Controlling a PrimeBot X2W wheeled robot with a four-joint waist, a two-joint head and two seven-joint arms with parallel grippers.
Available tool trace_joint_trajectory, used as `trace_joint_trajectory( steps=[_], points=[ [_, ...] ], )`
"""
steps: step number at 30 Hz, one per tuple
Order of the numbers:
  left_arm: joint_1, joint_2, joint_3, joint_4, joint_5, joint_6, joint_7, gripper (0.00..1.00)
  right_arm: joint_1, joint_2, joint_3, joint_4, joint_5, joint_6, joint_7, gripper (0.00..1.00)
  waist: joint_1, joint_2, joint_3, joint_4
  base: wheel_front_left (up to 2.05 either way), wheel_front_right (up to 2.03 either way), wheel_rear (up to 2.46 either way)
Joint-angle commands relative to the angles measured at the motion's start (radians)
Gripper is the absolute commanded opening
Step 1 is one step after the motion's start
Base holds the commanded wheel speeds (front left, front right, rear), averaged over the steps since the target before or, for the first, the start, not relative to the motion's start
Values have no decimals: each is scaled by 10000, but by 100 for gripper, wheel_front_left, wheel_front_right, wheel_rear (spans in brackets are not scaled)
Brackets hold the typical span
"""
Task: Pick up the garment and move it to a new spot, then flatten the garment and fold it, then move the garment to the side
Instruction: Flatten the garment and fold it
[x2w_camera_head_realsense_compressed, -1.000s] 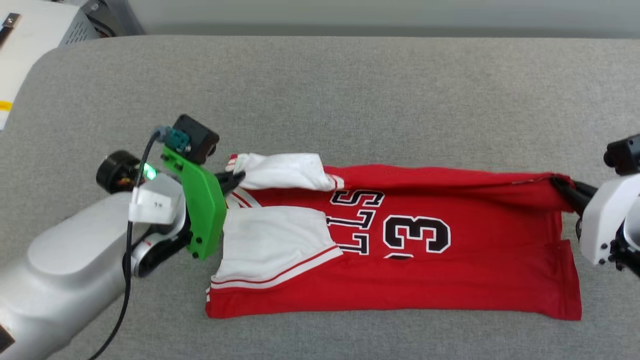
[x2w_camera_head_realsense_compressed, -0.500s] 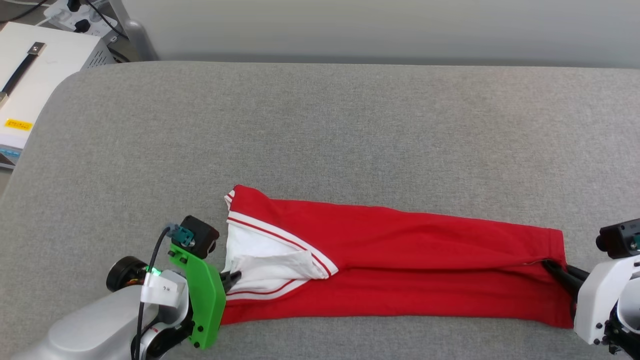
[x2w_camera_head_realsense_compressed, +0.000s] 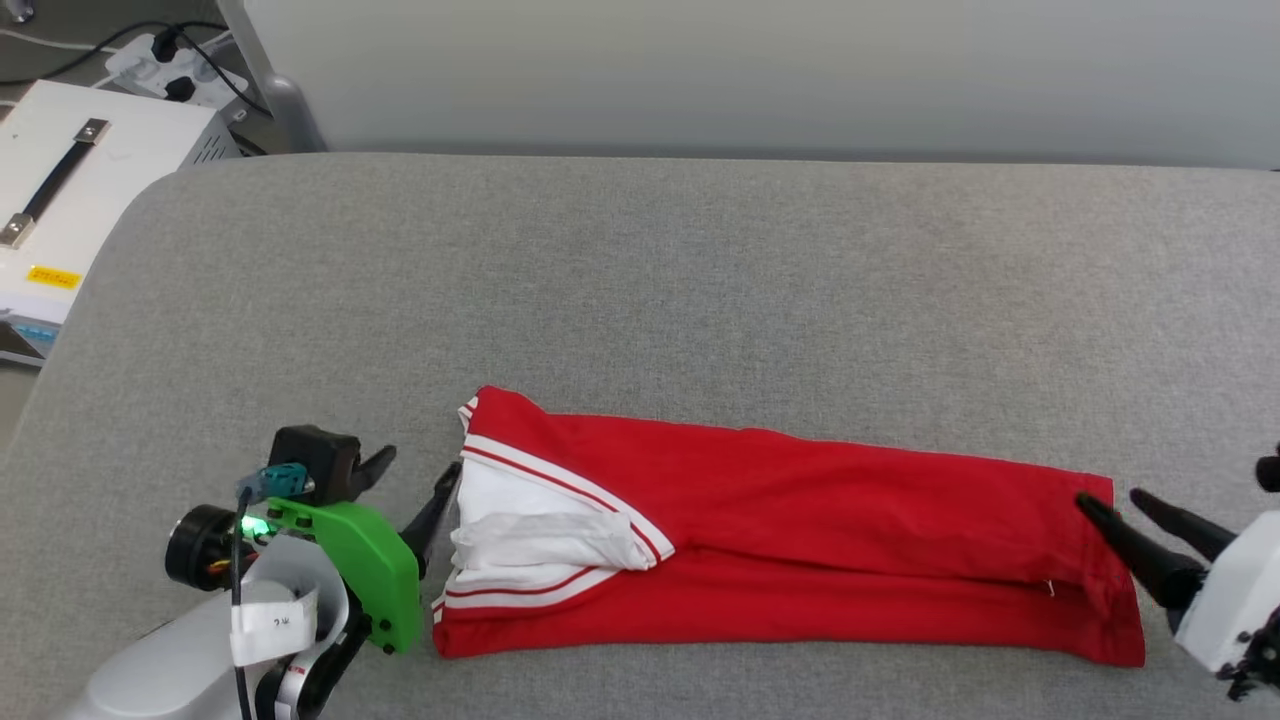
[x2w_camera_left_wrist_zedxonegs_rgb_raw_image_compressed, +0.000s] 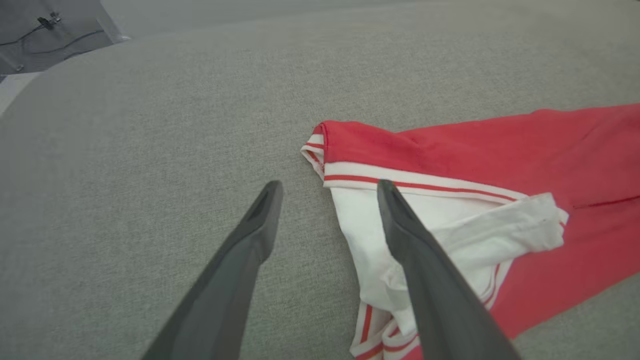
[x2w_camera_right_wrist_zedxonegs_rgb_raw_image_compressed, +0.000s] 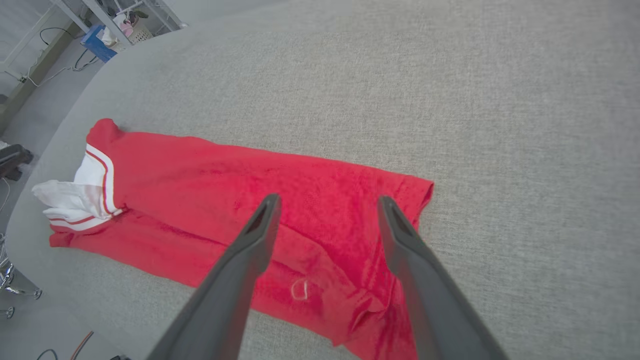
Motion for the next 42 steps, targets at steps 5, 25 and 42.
trace_joint_trajectory(
  steps=[5, 25, 42],
  points=[
    [431, 76, 596, -385, 511, 885, -782, 100, 320, -502, -964, -185, 404, -6, 145, 100, 1, 0, -235, 119, 0, 0, 0],
    [3454, -2202, 6078, -1579, 5615, 2168, -949, 100, -548, 52, -1038, 2185, 1015, -6, 2459, 100, 1, 0, 456, 817, 0, 0, 0],
    [4987, -4261, 8483, -1825, 8492, 839, -950, 100, -798, 720, 490, 2987, 1231, -6, 2718, 0, 1, 0, 539, 1074, 0, 0, 0]
  ],
)
